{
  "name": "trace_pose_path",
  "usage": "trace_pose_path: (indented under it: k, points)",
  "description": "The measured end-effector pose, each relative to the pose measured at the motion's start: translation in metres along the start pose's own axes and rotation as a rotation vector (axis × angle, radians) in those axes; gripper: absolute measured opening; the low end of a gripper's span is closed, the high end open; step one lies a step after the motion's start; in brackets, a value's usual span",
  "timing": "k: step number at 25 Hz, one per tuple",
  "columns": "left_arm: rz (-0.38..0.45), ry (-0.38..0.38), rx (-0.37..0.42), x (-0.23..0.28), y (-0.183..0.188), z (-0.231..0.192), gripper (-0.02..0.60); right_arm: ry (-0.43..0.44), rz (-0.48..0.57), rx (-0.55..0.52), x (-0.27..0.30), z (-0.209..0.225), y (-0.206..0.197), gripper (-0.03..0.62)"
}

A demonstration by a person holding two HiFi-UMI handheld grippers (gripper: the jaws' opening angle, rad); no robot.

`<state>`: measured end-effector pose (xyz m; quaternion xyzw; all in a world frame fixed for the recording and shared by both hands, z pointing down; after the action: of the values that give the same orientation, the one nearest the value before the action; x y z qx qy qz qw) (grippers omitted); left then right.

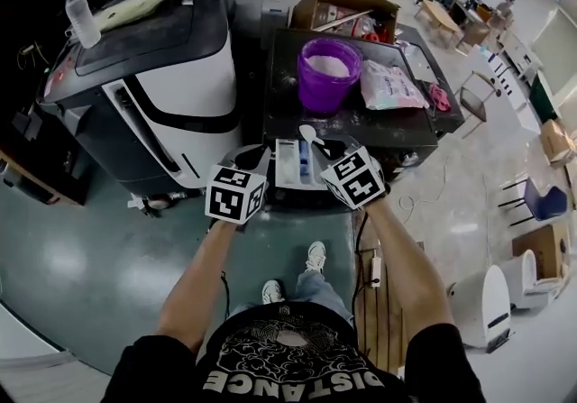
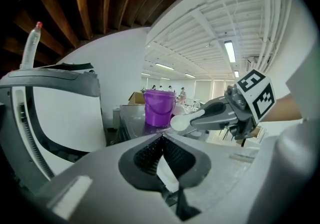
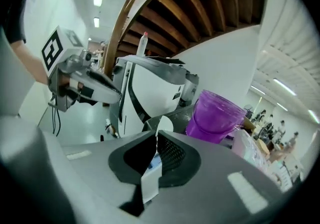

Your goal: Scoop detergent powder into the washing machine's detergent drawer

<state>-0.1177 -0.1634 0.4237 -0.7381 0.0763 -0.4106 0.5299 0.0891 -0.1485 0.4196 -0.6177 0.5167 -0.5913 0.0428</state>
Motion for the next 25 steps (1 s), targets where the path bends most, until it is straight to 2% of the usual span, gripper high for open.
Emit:
trace_pose_path:
  k: [7, 12, 16, 25]
  points:
    - [0.005, -0.026, 0.039, -0.001, 0.017, 0.010, 0.000, -0.056, 0.098, 0.264, -0.037, 0.013, -0.004, 0.035]
    - [0.030, -0.008, 0.061, -0.007, 0.032, 0.019, 0.000, -0.071, 0.166, 0.411, -0.058, 0.024, -0.010, 0.035]
    - [0.051, 0.021, 0.058, -0.006, 0.046, 0.022, 0.000, -0.078, 0.218, 0.475, -0.071, 0.033, -0.017, 0.035]
    - [0.063, 0.053, 0.060, 0.012, 0.068, 0.056, 0.000, -0.096, 0.294, 0.510, -0.105, 0.063, -0.038, 0.035]
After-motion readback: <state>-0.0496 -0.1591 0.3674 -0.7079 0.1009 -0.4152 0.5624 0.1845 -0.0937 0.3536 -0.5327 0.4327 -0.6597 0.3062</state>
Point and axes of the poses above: the fingertips, and each gripper's own axes: x forward along the fingers, z to its right, y out of its top, the point moved 10 cm from there along -x, backward along the fingers, and after that the axes turned 10 degrees about -z, right-handed, at the moved point
